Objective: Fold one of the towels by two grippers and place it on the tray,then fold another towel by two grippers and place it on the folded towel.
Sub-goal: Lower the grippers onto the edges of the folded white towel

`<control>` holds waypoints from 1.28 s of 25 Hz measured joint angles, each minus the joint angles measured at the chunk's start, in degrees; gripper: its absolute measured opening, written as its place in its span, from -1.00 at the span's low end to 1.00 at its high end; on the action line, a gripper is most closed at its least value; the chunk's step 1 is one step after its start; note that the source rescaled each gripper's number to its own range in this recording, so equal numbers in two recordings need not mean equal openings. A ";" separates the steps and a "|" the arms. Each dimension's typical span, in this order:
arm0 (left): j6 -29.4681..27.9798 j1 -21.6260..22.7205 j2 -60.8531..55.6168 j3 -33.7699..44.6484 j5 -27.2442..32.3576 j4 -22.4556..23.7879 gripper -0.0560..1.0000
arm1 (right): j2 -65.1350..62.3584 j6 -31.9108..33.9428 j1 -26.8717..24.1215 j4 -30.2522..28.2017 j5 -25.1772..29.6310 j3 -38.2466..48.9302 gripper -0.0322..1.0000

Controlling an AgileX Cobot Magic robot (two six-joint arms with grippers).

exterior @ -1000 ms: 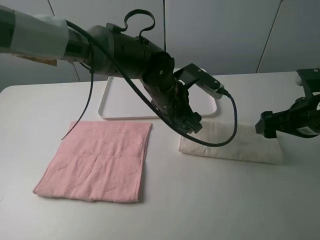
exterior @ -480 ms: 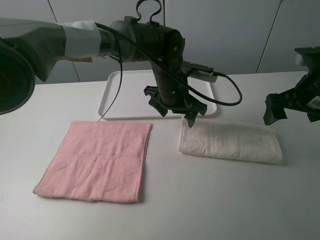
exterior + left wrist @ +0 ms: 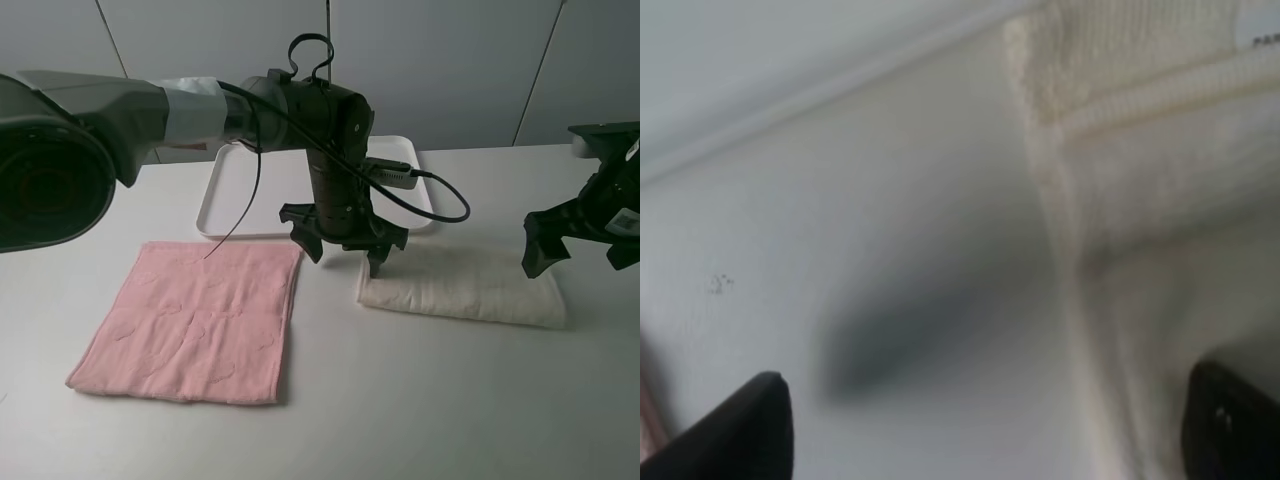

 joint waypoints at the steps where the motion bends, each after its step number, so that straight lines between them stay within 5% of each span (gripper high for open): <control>1: 0.00 0.00 0.30 0.00 0.00 0.00 1.00 | 0.59 0.00 0.00 0.00 0.00 0.00 1.00; 11: -0.39 0.00 1.33 -0.57 0.72 0.00 1.00 | 5.60 -0.23 -0.18 -0.26 0.13 -2.63 1.00; 19: 0.38 0.00 1.36 -0.57 0.72 0.00 1.00 | 7.77 -1.58 -7.72 2.83 0.01 -5.41 1.00; 32: 2.33 0.00 1.45 -0.65 0.61 0.00 1.00 | 17.64 0.38 -6.81 1.98 -4.16 -5.51 1.00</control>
